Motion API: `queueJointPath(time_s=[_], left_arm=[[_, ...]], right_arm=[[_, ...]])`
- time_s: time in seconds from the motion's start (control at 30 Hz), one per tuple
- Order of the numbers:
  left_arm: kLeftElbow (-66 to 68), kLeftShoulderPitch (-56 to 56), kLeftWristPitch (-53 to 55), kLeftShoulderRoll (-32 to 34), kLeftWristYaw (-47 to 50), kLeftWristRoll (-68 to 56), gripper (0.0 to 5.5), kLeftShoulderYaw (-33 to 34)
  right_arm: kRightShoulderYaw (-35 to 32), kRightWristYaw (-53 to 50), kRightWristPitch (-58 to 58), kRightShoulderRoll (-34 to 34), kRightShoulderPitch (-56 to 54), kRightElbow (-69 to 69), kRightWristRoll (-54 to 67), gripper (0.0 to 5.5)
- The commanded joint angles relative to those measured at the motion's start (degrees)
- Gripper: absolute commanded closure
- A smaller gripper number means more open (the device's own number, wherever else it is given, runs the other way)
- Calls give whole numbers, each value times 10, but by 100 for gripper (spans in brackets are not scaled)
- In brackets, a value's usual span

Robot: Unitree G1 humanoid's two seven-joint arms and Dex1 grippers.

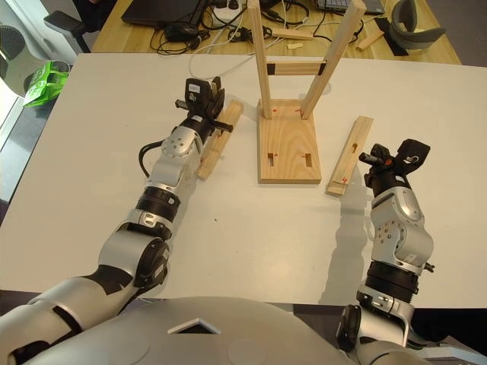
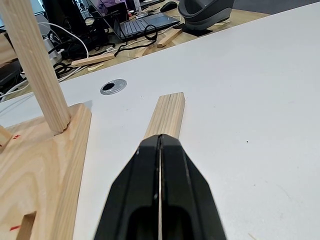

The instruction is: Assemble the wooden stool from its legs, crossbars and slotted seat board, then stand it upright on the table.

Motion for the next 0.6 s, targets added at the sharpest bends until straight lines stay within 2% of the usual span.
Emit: queueJointPath(time_s=[0.03, 0.13, 0.27, 0.47, 0.6], left_arm=[[100, 32, -89, -32, -1, -15, 510, 21], [150, 14, -178, -44, -7, -23, 510, 37], [206, 1, -238, -41, 7, -8, 510, 33], [222, -13, -251, -39, 2, -6, 510, 31], [192, -20, -259, -37, 0, -2, 429, 24]], right_arm=[[4, 5, 2, -3, 0, -8, -5, 550], [8, 6, 1, -2, -3, -7, -5, 550], [11, 7, 1, -1, -8, -5, -5, 550], [7, 3, -2, 3, -9, 0, -4, 550], [10, 0, -8, 12, -1, -2, -6, 550]])
